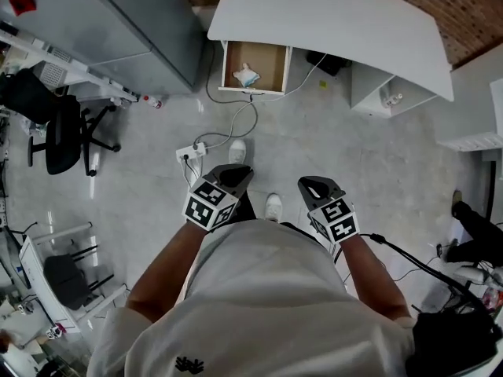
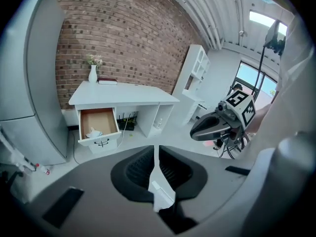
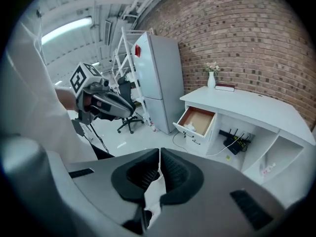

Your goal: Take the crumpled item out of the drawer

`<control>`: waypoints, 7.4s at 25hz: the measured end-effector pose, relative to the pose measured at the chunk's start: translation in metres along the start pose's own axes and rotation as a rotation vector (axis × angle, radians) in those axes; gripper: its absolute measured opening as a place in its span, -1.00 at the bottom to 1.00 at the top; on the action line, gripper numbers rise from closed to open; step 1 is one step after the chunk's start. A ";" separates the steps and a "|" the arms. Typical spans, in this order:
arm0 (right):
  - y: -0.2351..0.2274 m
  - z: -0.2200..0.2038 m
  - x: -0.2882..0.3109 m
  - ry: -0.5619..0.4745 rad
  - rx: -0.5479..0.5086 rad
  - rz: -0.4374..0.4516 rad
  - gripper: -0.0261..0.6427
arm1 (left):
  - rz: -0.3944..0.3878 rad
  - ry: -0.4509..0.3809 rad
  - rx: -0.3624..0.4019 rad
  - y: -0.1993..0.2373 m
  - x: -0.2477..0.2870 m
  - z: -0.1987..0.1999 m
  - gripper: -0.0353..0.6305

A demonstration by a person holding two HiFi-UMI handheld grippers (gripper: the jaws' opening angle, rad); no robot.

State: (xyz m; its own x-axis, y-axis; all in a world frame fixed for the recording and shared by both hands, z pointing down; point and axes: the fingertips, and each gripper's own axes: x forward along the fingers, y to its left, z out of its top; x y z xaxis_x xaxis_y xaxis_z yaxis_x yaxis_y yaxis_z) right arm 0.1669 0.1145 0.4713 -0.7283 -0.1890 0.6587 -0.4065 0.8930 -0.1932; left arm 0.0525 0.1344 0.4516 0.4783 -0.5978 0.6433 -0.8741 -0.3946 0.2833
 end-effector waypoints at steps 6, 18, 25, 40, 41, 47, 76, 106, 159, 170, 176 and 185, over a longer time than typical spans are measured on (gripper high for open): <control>-0.062 0.024 0.020 -0.002 0.106 -0.158 -0.80 | -0.014 0.045 0.059 0.099 0.064 0.035 -0.82; -0.162 0.120 0.100 0.033 0.376 -0.365 -0.80 | -0.010 0.205 0.190 0.338 0.190 0.108 -0.47; -0.188 0.147 0.137 0.070 0.447 -0.421 -0.80 | 0.061 0.296 0.196 0.442 0.260 0.101 -0.47; -0.201 0.130 0.184 0.235 0.615 -0.427 -0.80 | 0.153 0.471 0.271 0.569 0.396 0.055 -0.52; -0.202 0.129 0.187 0.243 0.625 -0.422 -0.80 | 0.156 0.479 0.273 0.576 0.405 0.052 -0.52; -0.207 0.126 0.207 0.283 0.658 -0.413 -0.80 | 0.162 0.534 0.242 0.599 0.439 0.024 -0.53; -0.218 0.106 0.221 0.278 0.713 -0.384 -0.80 | 0.312 0.619 0.129 0.618 0.477 0.011 -0.48; -0.173 0.074 0.138 0.171 0.589 -0.345 -0.81 | 0.299 0.357 0.063 0.509 0.364 0.087 -0.81; -0.041 -0.014 -0.071 -0.101 0.328 -0.349 -0.83 | -0.086 0.075 0.246 0.053 0.043 0.098 -0.81; -0.040 -0.017 -0.072 -0.096 0.316 -0.344 -0.83 | -0.095 0.073 0.249 0.047 0.045 0.097 -0.81; -0.040 -0.016 -0.068 -0.095 0.306 -0.335 -0.83 | -0.095 0.081 0.245 0.048 0.047 0.092 -0.81; -0.034 -0.019 -0.063 -0.090 0.294 -0.323 -0.83 | -0.097 0.088 0.243 0.048 0.047 0.085 -0.81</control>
State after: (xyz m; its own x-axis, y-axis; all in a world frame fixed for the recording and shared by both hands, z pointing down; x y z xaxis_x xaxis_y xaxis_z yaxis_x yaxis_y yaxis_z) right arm 0.2371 0.1042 0.4502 -0.5781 -0.4856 0.6558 -0.7511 0.6308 -0.1950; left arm 0.0401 0.0278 0.4348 0.5403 -0.4903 0.6839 -0.7737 -0.6090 0.1746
